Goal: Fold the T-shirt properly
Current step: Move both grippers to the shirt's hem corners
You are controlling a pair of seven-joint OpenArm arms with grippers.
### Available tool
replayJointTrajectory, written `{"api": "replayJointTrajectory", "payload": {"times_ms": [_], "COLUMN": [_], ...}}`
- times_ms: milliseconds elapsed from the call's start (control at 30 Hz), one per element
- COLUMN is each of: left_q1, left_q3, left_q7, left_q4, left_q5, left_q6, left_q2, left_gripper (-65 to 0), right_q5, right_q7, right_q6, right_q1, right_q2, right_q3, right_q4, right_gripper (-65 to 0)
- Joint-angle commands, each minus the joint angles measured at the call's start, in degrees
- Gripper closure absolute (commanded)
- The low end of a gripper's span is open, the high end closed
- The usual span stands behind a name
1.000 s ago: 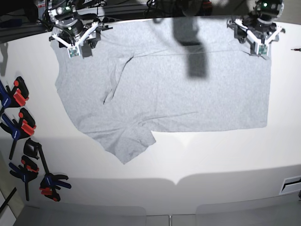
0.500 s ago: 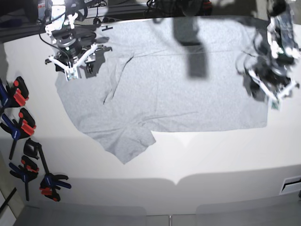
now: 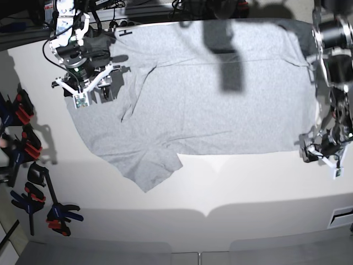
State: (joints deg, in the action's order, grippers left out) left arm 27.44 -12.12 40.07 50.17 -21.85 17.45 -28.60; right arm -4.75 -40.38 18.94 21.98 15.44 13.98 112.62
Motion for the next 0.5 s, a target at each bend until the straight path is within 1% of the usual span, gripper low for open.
{"api": "replayJointTrajectory", "payload": {"times_ms": [0,67,133,200,267,333,367,467], "left_q1": [2.62,4.98,6.45,7.23,7.06,6.25,5.92,5.77], "left_q3": [-0.22,-0.22,-0.22,-0.22,-0.22,-0.22,-0.22,-0.22], "left_q7": [-2.58,-7.34,-11.61,-13.18,-12.72,-10.93,-9.64,-4.87], "left_q4": [-2.8,-10.27,-16.7,-21.55,-24.04,-24.48,-24.41,-24.3], "left_q5": [0.57,4.02,5.97,5.75,5.75,5.51,4.61,-0.94], "left_q6": [0.17,0.15,0.13,0.13,0.17,0.44,1.55,7.56], "left_q2": [-1.05,-0.92,-0.96,-0.94,-0.74,-0.5,-0.48,-0.48], "left_gripper": [-38.2,-38.2,-38.2,-38.2,-38.2,-38.2,-38.2,-38.2], "right_q5": [-0.42,-0.39,-0.39,-0.42,-0.42,-0.42,-0.42,-0.39], "right_q7": [1.18,0.72,0.26,0.2,0.26,0.44,0.44,0.44], "right_q6": [0.39,0.39,0.42,0.42,0.39,0.42,0.39,0.39], "right_q1": [-0.22,-0.22,-0.22,-0.22,-0.24,-0.24,-0.26,-0.24], "right_q2": [0.59,0.59,0.59,0.59,0.57,0.59,0.59,0.59], "right_q3": [0.26,0.26,0.26,0.26,0.26,0.26,0.26,0.26], "right_q4": [1.07,1.07,1.07,1.07,1.07,1.07,1.07,1.07], "right_gripper": [-32.5,-32.5,-32.5,-32.5,-32.5,-32.5,-32.5,-32.5]}}
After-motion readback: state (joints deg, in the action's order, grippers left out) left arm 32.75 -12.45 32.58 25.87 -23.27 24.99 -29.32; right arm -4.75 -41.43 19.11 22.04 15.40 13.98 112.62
